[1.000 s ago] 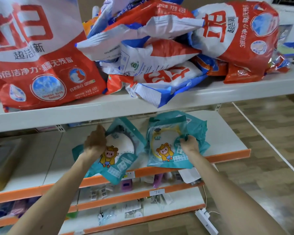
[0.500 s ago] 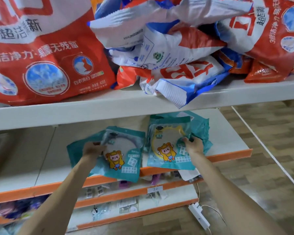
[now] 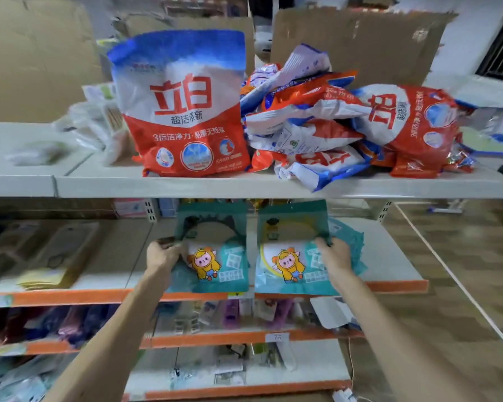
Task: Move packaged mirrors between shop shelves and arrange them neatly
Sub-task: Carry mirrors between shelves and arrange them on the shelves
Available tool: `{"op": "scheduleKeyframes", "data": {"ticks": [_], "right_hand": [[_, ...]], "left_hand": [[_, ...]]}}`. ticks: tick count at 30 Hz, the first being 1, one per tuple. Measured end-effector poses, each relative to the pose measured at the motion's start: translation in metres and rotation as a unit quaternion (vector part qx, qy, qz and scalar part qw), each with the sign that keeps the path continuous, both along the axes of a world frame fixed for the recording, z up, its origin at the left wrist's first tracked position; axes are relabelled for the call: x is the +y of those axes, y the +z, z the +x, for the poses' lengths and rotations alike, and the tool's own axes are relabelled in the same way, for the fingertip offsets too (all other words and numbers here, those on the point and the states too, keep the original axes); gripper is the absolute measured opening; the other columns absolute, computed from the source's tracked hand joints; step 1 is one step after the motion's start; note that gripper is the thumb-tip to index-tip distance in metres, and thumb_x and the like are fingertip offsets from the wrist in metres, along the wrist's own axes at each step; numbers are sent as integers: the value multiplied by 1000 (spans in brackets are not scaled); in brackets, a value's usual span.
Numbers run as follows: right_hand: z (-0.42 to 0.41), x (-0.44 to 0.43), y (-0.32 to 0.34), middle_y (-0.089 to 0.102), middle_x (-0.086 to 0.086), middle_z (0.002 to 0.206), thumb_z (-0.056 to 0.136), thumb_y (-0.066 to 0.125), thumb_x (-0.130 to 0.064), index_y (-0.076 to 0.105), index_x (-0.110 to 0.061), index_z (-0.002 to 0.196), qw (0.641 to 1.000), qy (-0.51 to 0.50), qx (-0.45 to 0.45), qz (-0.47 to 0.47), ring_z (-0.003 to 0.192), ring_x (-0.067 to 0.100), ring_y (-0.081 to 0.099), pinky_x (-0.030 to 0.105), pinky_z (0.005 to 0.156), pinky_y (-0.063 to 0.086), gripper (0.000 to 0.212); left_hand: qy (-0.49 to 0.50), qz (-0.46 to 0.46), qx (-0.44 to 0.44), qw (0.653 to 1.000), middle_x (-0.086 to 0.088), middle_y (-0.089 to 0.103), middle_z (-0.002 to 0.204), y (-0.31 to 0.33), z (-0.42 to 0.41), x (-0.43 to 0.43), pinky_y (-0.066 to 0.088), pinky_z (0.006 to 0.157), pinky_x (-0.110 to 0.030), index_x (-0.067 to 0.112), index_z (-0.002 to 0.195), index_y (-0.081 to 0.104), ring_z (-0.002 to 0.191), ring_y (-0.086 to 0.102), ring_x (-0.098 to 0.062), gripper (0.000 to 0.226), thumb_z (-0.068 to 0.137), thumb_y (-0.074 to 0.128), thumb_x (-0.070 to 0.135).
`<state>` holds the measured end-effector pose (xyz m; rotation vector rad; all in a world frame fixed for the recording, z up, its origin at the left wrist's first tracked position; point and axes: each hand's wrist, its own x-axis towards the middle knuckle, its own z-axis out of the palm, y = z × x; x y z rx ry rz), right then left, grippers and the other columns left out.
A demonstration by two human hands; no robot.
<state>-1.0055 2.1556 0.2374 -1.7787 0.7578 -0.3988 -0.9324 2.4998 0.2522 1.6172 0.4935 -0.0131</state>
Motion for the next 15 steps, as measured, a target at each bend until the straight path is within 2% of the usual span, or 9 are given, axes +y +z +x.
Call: {"op": "scheduleKeyframes", "data": {"ticks": [2,4,7,10,13,15], "right_hand": [[-20,12,1,53,7,72,94,59,-20,61,0,86,1000,-1,-6,-4,58,16,43,27,52,31,22],[-40,26,0,48,7,68,94,57,-23,58,1,84,1000,0,-18,11,58,17,39,29,53,29,26],[-73,65,-13,49,2,68,96,55,-23,59,-8,84,999,32,-6,39,58,15,42,28,53,31,20],[-98,115,-23,57,4,72,95,56,-22,61,-12,84,996,70,-3,47,66,20,51,28,55,35,17],[-106,172,-15,51,0,68,97,55,-19,56,-12,83,993,117,2,23,61,16,46,24,47,33,16],[-102,213,-10,46,-1,64,98,54,-18,52,-15,75,988,151,4,29,54,13,40,21,43,30,23]], "left_hand": [[5,-8,-5,1000,-18,68,99,-3,-24,20,47,49,-24,-4,113,60,64,59,-18,39,78,77,2],[17,11,-12,1000,-17,68,108,-6,-48,39,47,56,-26,0,116,61,75,61,-21,43,78,79,9],[64,27,0,998,-17,68,96,-9,-99,78,49,57,-29,7,110,60,75,62,-25,39,75,77,6],[83,23,-14,996,-20,68,86,-12,-143,124,54,59,-34,-1,98,65,70,62,-27,31,68,73,2],[103,51,-32,993,-8,60,67,-5,-183,168,41,44,-17,-5,79,64,56,55,-15,4,75,64,-6],[125,61,-40,989,-8,57,64,-2,-204,203,37,43,-17,-7,75,63,54,51,-16,2,77,62,-6]]}}
